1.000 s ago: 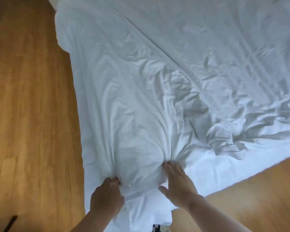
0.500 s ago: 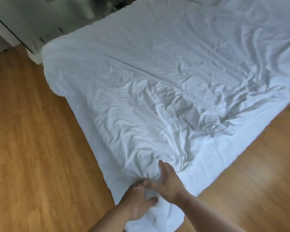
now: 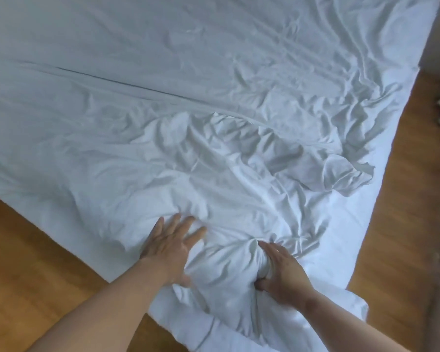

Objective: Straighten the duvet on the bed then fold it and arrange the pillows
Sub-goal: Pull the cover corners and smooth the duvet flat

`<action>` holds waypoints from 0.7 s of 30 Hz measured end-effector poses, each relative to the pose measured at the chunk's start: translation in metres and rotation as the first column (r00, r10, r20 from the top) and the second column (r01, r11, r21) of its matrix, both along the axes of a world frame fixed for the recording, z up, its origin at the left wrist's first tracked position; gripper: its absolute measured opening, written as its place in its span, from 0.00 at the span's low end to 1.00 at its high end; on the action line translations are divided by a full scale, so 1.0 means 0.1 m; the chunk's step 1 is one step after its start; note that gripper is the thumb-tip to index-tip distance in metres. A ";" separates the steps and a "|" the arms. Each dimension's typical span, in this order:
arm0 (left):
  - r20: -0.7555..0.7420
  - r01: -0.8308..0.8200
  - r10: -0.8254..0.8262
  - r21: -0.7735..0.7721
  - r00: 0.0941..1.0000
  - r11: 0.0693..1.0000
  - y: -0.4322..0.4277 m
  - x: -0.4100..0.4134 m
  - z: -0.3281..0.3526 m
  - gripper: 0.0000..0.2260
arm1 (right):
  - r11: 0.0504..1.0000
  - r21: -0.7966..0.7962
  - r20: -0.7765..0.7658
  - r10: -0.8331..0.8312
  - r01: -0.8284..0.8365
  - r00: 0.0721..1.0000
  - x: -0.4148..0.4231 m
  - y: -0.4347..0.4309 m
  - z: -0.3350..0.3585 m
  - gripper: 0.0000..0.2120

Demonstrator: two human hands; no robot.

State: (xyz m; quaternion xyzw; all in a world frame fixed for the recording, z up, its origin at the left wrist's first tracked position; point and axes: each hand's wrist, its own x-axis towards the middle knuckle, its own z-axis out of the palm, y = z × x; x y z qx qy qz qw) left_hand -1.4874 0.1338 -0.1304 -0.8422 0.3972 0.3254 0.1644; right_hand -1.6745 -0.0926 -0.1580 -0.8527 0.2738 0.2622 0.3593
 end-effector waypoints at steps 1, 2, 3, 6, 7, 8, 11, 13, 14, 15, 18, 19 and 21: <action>0.007 0.031 -0.031 -0.035 1.000 0.999 -0.02 0.02 -0.08 0.54 | 1.000 -0.023 0.000 -0.006 0.006 1.000 0.01 0.01 -0.02 0.47; 0.019 0.059 -0.058 -0.086 0.998 0.995 -0.05 0.02 -0.18 0.52 | 0.999 -0.043 0.006 -0.020 0.020 1.000 0.01 0.01 -0.02 0.46; 0.034 0.091 -0.087 -0.134 0.996 0.987 -0.08 0.02 -0.25 0.48 | 0.998 -0.056 0.017 -0.040 0.041 0.999 0.00 0.01 -0.01 0.44; 0.048 0.117 -0.109 -0.244 0.993 0.963 -0.14 0.09 -0.41 0.37 | 0.993 -0.042 0.032 -0.109 0.110 0.994 -0.01 -0.02 -0.01 0.39; 0.055 0.120 -0.108 -0.298 0.993 0.947 -0.15 0.12 -0.43 0.34 | 0.991 -0.029 0.036 -0.127 0.128 0.991 0.00 -0.03 0.02 0.37; 0.045 0.110 -0.100 -0.336 0.994 0.935 -0.15 0.15 -0.44 0.30 | 0.988 -0.019 0.031 -0.155 0.155 0.987 -0.01 -0.04 0.04 0.33; -0.042 0.055 -0.073 -0.326 0.996 0.944 -0.18 0.24 -0.37 0.24 | 0.963 0.026 0.022 -0.268 0.267 0.963 -0.09 -0.01 0.17 0.21; -0.124 0.023 -0.056 -0.253 0.991 0.967 -0.22 0.33 -0.27 0.22 | 0.928 0.126 0.014 -0.354 0.350 0.935 -0.19 0.06 0.21 0.17; -0.157 0.029 -0.062 -0.207 0.986 0.978 -0.23 0.35 -0.17 0.21 | 0.903 0.173 -0.007 -0.398 0.393 0.918 -0.29 0.16 0.23 0.17; -0.195 0.038 -0.066 -0.143 0.979 0.989 -0.21 0.35 -0.08 0.19 | 0.880 0.217 -0.034 -0.425 0.422 0.904 -0.38 0.27 0.28 0.20; -0.363 0.103 -0.076 0.055 0.929 0.993 0.04 0.22 0.14 0.22 | 0.884 0.216 -0.090 -0.405 0.414 0.910 -0.75 0.66 0.30 0.33; -0.394 0.127 -0.082 0.090 0.915 0.988 0.16 0.13 0.20 0.23 | 0.872 0.234 -0.135 -0.408 0.429 0.903 -0.88 0.81 0.32 0.34; -0.448 0.131 -0.060 0.129 0.892 0.983 0.46 -0.11 0.26 0.24 | 0.845 0.265 -0.243 -0.408 0.465 0.880 -1.20 1.08 0.28 0.33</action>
